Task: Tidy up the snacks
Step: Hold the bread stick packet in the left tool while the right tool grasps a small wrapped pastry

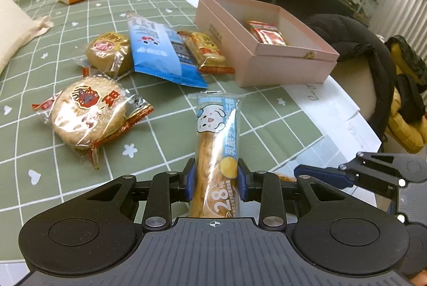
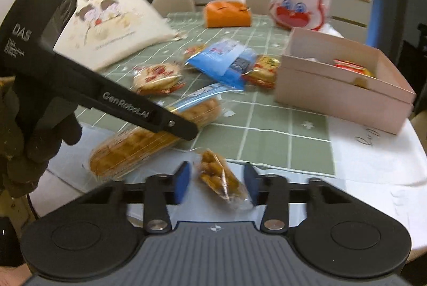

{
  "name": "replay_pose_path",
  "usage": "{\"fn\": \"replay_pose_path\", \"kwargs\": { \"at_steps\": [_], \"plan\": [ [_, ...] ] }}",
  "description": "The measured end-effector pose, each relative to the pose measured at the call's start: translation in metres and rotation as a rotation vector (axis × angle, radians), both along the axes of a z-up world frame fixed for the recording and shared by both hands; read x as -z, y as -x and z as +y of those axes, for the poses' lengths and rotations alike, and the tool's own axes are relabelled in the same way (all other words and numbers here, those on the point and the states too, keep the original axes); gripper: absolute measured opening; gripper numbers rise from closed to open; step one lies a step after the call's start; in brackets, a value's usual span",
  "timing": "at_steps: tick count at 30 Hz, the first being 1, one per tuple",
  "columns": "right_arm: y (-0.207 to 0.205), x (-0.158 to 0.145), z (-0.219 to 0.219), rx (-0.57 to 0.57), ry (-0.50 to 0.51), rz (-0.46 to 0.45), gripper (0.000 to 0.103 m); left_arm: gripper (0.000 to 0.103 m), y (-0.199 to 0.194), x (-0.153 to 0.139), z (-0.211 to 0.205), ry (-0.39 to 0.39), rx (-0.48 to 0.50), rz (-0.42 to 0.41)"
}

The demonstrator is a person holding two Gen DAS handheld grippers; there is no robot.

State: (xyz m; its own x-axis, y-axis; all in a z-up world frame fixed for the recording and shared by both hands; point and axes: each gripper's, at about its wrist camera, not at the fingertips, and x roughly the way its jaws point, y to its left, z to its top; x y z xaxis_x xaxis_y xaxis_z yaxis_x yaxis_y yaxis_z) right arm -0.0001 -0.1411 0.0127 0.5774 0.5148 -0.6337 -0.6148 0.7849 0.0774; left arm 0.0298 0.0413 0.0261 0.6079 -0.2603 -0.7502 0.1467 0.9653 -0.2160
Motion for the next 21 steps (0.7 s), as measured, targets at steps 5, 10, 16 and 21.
{"fn": "replay_pose_path", "kwargs": {
  "at_steps": [5, 10, 16, 21],
  "plan": [
    [-0.010, 0.003, -0.020, 0.089, 0.014, 0.001, 0.032, 0.035, 0.002, 0.002, -0.007, 0.017, 0.018, 0.001],
    [-0.027, 0.006, -0.048, 0.281, -0.023, 0.035, 0.031, 0.035, -0.001, -0.001, -0.018, 0.018, 0.039, -0.002],
    [-0.026, 0.007, -0.056, 0.257, -0.073, 0.067, 0.043, 0.035, -0.003, -0.003, -0.027, 0.013, 0.055, 0.003],
    [-0.017, 0.003, -0.049, 0.186, -0.084, 0.063, 0.068, 0.035, 0.002, -0.007, -0.024, 0.011, 0.052, -0.019]
  ]
}}
